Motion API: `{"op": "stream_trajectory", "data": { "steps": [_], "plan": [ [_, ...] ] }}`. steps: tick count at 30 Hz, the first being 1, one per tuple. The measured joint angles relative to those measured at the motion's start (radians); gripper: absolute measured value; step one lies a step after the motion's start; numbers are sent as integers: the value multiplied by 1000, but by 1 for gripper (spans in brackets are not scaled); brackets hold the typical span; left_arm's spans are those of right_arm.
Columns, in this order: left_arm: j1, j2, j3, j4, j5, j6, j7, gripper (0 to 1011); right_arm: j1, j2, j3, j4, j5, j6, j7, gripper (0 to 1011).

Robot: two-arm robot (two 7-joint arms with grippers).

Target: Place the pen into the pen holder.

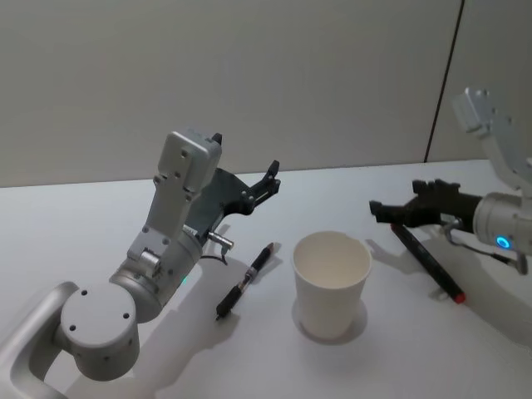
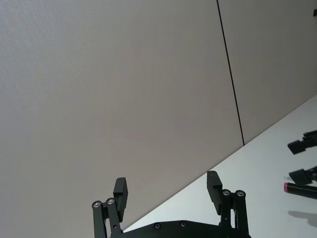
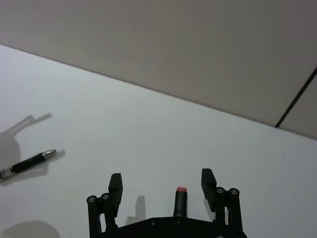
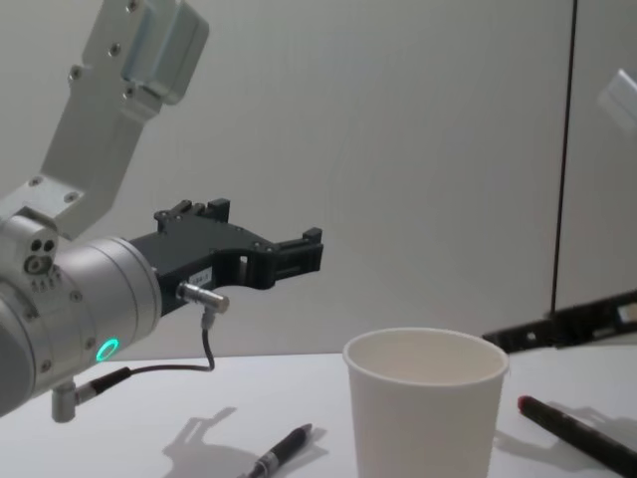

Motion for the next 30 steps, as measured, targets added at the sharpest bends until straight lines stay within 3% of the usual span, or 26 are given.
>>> {"op": "stream_trajectory", "data": {
  "steps": [2,11,21,30],
  "plan": [
    [0,0,0,0,0,0,0,1001,-14,13,6,-14,8,45,6,1001],
    [0,0,0,0,0,0,0,1001,-68,44,28,-49,43,128,-7,1001],
    [0,0,0,0,0,0,0,1001,-101,54,38,-58,73,146,-33,1001],
    [0,0,0,0,0,0,0,1001,-107,47,38,-47,95,119,-49,1001]
  ]
}}
